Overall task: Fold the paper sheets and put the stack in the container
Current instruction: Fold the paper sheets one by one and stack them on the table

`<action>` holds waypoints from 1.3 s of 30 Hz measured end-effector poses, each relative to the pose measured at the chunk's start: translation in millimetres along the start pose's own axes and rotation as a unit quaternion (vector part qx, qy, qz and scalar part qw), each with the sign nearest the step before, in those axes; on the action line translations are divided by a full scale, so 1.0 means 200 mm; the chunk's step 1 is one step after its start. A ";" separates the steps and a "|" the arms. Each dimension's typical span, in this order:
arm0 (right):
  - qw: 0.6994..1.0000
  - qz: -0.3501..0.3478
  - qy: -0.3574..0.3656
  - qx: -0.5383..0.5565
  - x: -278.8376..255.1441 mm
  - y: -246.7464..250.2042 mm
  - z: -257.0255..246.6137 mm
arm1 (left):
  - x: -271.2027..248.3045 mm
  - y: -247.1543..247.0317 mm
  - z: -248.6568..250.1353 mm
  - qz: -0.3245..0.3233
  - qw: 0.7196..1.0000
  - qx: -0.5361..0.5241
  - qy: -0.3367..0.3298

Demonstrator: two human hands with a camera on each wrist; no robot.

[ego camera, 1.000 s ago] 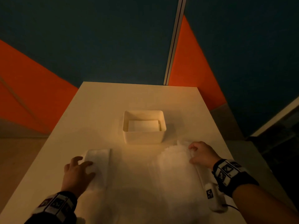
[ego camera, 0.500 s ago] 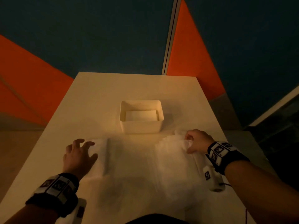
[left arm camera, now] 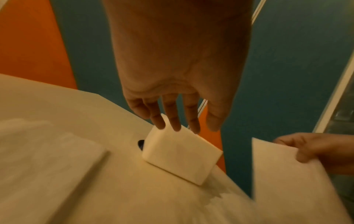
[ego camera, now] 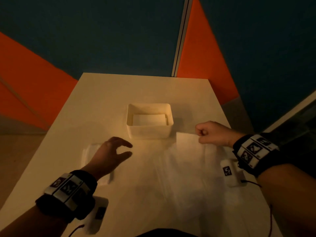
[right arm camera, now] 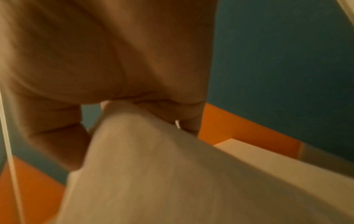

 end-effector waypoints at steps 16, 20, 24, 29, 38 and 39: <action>0.821 0.130 0.095 0.547 -0.05 -0.13 -0.25 | 0.02 -0.17 0.32 -0.102 0.781 -0.616 -0.016; 0.830 0.087 0.094 0.543 -0.05 -0.16 -0.22 | 0.03 -0.05 0.31 -0.033 0.786 -0.615 -0.054; 0.830 0.090 0.104 0.540 -0.05 -0.15 -0.22 | 0.04 0.00 0.32 -0.038 0.789 -0.608 -0.080; 0.815 0.108 0.095 0.561 -0.04 -0.12 -0.21 | 0.04 0.02 0.32 -0.056 0.816 -0.569 -0.085; 0.883 0.072 0.117 0.448 -0.04 -0.11 -0.27 | 0.01 0.07 0.35 -0.123 0.839 -0.522 -0.097; 0.897 0.066 0.128 0.418 -0.04 -0.12 -0.28 | 0.00 0.07 0.36 -0.141 0.847 -0.503 -0.100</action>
Point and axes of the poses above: each hand's wrist, its own x-axis towards the middle knuckle, its own y-axis out of the back of the hand, z = x × y, the point moved 6 cm from there along x, towards the middle knuckle, and after that the axes turned 9 degrees about -z, right-handed, at the moved point
